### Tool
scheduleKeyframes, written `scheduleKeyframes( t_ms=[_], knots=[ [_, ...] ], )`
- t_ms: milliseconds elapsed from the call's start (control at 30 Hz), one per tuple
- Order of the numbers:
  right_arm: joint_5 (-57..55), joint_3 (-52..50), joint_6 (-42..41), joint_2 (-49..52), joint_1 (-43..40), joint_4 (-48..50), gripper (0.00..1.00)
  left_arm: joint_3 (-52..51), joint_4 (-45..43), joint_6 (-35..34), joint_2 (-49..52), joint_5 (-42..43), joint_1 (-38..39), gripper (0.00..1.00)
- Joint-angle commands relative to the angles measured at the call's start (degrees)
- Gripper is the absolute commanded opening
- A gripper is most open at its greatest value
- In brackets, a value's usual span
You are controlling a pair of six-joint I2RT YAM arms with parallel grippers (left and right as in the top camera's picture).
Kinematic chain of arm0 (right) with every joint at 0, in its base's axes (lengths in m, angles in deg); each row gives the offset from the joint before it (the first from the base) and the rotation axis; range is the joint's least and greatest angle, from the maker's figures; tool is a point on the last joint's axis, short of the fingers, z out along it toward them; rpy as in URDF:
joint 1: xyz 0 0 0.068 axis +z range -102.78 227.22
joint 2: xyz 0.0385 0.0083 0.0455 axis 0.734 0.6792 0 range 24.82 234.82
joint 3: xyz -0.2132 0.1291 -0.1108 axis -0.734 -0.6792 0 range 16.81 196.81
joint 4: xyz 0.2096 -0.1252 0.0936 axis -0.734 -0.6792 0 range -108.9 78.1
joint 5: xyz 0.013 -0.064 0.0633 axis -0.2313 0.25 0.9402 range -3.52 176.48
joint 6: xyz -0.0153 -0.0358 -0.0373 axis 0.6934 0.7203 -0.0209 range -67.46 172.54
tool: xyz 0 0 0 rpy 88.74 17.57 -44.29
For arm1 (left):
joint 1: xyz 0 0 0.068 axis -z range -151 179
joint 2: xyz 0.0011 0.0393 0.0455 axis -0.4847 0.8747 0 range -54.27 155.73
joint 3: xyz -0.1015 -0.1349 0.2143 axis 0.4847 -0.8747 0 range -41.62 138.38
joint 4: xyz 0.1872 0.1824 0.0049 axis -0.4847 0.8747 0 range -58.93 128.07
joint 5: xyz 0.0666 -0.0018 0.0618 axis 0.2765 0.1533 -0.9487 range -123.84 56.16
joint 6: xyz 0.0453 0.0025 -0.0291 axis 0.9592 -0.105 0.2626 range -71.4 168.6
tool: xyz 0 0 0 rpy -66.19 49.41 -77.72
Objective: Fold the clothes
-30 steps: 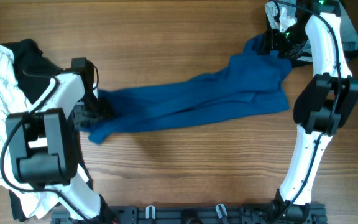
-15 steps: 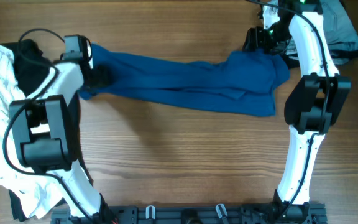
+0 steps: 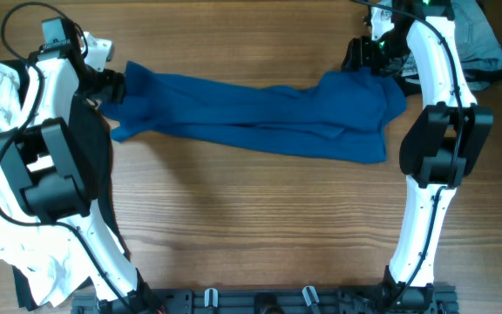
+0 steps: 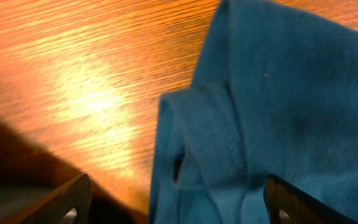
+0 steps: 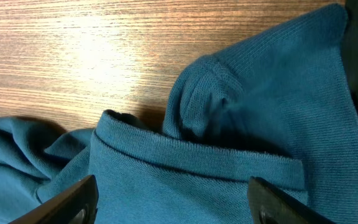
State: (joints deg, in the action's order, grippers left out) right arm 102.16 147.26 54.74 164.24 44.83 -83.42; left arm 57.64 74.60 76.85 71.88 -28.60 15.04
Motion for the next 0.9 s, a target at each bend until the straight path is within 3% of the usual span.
scheduleKeyframes(
  t_ms=[0,133,233,267,333,400,467,567,767,867],
  knots=[
    [1.09,1.22,-0.81,-2.05,-0.04,-0.52,0.77,0.24,-1.68,4.55,2.84,4.90,0.39,0.88],
    [1.09,1.22,-1.20,-2.05,-0.02,-1.16,0.77,0.11,-0.81,4.55,5.60,10.60,0.39,0.87],
    [1.09,1.22,-2.38,-2.05,-0.02,-1.11,0.77,0.13,3.06,4.55,6.01,14.16,0.39,0.78],
    [1.11,1.22,-2.36,-2.05,-0.02,-1.09,0.77,0.13,4.04,4.52,6.01,14.29,0.39,0.66],
    [1.11,1.22,-2.45,-2.05,-0.02,-1.20,0.77,0.13,7.04,3.76,5.99,12.63,0.17,0.04],
    [1.14,1.22,-2.82,-2.05,-0.02,-1.42,0.77,0.13,6.88,-2.78,5.92,7.43,-0.50,0.04],
    [1.16,1.22,-2.80,-2.05,-0.02,-2.05,0.77,0.61,7.13,-13.49,4.33,-1.18,-2.93,0.04],
    [1.11,1.22,-2.21,-2.05,-0.02,-4.13,0.78,1.49,8.90,-21.70,-1.20,-2.12,-7.43,0.04],
    [1.16,1.22,-2.36,-2.05,-0.02,-4.81,0.78,1.68,13.57,-22.75,-12.66,-2.10,-8.02,0.04],
    [1.16,1.22,-2.34,-2.05,-0.02,-4.55,0.78,1.68,18.97,-22.77,-12.74,-2.10,-0.72,0.04]
  ],
)
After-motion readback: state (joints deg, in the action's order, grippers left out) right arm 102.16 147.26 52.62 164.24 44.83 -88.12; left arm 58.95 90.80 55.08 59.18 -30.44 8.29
